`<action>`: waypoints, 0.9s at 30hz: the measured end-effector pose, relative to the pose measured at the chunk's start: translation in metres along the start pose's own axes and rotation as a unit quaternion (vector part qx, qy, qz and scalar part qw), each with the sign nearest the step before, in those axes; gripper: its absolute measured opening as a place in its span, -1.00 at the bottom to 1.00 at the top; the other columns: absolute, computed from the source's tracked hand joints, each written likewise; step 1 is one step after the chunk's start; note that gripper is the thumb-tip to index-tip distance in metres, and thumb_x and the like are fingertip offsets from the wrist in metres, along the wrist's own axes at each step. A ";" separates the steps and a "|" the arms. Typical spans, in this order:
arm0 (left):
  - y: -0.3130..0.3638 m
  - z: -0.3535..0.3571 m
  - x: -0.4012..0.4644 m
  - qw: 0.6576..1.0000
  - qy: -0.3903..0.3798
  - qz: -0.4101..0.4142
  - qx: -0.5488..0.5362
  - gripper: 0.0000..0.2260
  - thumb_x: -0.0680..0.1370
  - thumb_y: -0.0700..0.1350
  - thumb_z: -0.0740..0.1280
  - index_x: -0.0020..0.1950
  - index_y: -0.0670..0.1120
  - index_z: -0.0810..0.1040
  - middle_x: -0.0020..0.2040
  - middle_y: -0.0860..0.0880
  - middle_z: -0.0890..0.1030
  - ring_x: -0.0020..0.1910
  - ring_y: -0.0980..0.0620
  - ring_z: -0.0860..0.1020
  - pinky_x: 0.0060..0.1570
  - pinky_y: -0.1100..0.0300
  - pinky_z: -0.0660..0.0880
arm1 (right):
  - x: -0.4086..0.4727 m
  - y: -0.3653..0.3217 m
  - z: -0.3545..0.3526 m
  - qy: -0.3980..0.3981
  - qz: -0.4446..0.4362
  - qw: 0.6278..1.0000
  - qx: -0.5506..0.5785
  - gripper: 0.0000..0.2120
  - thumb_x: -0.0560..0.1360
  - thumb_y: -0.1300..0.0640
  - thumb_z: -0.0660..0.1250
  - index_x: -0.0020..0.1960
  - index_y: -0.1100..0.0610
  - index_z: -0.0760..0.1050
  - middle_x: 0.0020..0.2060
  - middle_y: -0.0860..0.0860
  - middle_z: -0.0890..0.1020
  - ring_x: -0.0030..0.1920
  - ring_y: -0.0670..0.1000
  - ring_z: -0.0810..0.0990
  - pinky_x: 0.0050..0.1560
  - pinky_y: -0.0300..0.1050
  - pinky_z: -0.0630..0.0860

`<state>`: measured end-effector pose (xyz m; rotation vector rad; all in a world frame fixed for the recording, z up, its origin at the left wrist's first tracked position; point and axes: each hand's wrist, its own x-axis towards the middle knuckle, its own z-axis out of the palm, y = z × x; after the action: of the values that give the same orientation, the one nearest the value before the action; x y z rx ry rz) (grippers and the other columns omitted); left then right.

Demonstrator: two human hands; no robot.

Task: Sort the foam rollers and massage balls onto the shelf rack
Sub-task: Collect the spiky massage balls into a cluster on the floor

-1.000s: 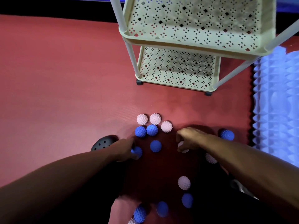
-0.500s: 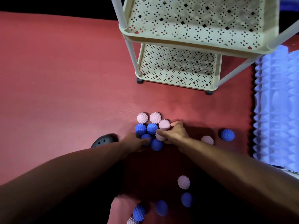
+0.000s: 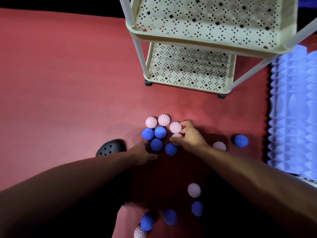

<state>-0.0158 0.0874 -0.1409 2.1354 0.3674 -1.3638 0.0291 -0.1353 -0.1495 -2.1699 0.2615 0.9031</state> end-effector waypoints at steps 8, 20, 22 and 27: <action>-0.010 0.021 -0.022 0.969 -0.121 0.098 0.191 -0.62 0.51 0.05 0.48 0.15 -0.21 0.56 -0.02 -0.09 0.65 0.07 -0.17 0.61 0.02 0.11 0.48 | -0.005 0.006 0.004 0.006 -0.007 0.998 0.063 -0.30 0.31 0.05 0.64 0.35 0.02 0.39 -0.03 -0.22 0.55 -0.03 -0.16 0.55 -0.14 -0.61 0.34; -0.012 0.030 -0.051 0.948 -0.163 0.126 0.243 -0.59 0.51 0.04 0.49 0.27 -0.12 0.55 0.13 -0.09 0.66 0.10 -0.11 0.60 -0.01 0.19 0.42 | -0.060 0.019 0.017 0.052 -0.173 0.979 -0.096 -0.63 0.40 -0.07 0.54 0.07 0.05 0.49 0.00 -0.05 0.52 0.04 0.01 0.53 0.08 -0.01 0.49; -0.010 0.027 -0.058 0.951 -0.142 0.127 0.242 -0.60 0.50 0.07 0.49 0.25 -0.07 0.55 0.12 -0.06 0.66 0.09 -0.09 0.60 -0.06 0.23 0.38 | -0.065 0.008 0.008 -0.021 -0.192 0.974 -0.120 -0.58 0.41 -0.08 0.54 0.14 0.06 0.49 0.05 -0.05 0.53 0.05 -0.01 0.53 0.12 -0.01 0.49; 0.000 0.050 -0.078 0.967 -0.098 0.129 0.198 -0.62 0.49 0.05 0.50 0.22 -0.10 0.58 0.12 -0.09 0.66 0.10 -0.12 0.61 0.04 0.13 0.50 | -0.081 -0.022 -0.019 -0.183 -0.228 0.921 -0.259 -0.58 0.42 -0.12 0.52 0.16 0.02 0.47 -0.01 -0.12 0.49 -0.02 -0.05 0.48 -0.04 -0.13 0.37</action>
<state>-0.0868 0.0634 -0.0867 2.2299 -0.2765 -1.5723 -0.0099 -0.1412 -0.0733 -2.3093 -0.7161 1.1606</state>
